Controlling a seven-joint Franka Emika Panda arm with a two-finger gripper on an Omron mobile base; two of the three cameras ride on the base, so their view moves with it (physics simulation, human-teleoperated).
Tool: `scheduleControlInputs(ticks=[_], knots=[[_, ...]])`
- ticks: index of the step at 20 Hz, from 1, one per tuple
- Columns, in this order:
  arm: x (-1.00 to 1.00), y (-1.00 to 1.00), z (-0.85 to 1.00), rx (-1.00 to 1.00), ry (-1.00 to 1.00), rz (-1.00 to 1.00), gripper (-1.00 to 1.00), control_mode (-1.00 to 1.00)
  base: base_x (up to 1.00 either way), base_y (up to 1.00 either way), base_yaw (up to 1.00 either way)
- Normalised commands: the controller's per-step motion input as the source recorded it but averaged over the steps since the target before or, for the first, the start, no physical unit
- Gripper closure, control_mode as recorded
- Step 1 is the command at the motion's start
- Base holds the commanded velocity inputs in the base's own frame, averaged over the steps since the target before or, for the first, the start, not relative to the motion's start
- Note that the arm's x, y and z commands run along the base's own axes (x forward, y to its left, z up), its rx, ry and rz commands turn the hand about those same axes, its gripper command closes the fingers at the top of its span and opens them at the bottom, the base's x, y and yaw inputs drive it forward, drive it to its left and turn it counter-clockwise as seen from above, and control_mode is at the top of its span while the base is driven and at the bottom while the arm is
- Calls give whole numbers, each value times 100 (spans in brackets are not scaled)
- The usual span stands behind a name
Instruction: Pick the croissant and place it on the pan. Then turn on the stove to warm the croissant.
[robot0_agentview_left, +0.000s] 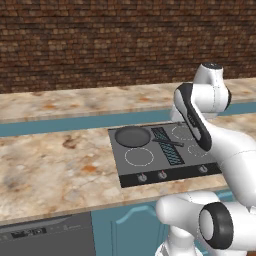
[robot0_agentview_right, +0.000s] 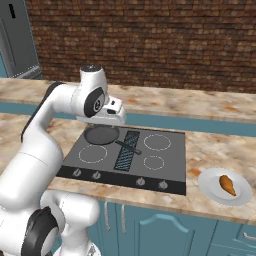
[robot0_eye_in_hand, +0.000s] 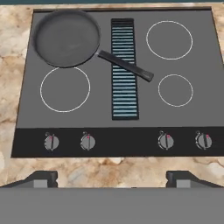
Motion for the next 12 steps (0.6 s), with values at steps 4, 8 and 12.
scheduleControlInputs(ticks=[4,8,12], knots=[[-1,-49,-13,0,0,0,-100,-100,0,0,0],[-4,-51,-14,0,0,0,-100,-100,0,0,0],[-6,-51,-12,0,0,0,-100,-100,0,0,0]])
